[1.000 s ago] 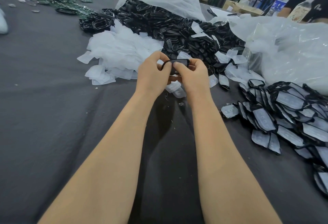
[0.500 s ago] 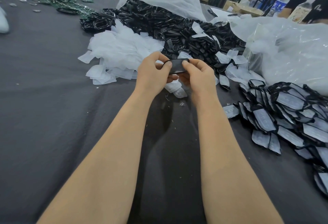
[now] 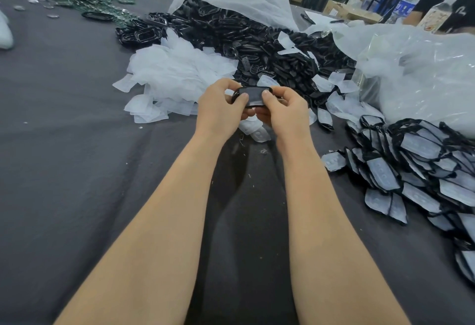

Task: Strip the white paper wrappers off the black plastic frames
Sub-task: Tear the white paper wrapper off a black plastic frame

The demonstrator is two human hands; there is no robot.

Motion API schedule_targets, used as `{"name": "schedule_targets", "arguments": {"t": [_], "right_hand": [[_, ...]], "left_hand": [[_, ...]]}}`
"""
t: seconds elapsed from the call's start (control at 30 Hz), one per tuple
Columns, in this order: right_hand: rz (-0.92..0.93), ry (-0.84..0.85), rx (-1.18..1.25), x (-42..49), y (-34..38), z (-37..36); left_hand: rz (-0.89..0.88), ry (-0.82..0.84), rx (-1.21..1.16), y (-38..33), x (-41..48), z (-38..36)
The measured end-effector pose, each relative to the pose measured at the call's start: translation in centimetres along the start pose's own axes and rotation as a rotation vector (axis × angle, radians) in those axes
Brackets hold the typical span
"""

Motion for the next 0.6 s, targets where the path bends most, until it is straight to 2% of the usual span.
{"name": "schedule_targets", "arguments": {"t": [0.13, 0.27, 0.5, 0.6], "right_hand": [[-0.013, 0.073, -0.051, -0.13, -0.05, -0.86], [0.043, 0.009, -0.207, -0.47, 0.49, -0.80], [0.041, 0.027, -0.157, -0.58, 0.50, -0.75], [0.063, 0.025, -0.244, -0.77, 0.65, -0.98]], "left_hand": [[0.013, -0.028, 0.020, 0.12, 0.07, 0.50], [0.002, -0.027, 0.038, 0.02, -0.02, 0.39], [-0.037, -0.015, 0.047, -0.44, -0.04, 0.30], [-0.041, -0.024, 0.030, -0.43, -0.11, 0.34]]}}
Point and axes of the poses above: each hand's wrist, its own x-axis towards the middle knuckle, its own z-axis out of the back of the hand, y = z × x, the point moved 10 cm from there along x, towards the middle knuckle, and after that the axes turned 12 degrees about -z, right-handed, at the moved point
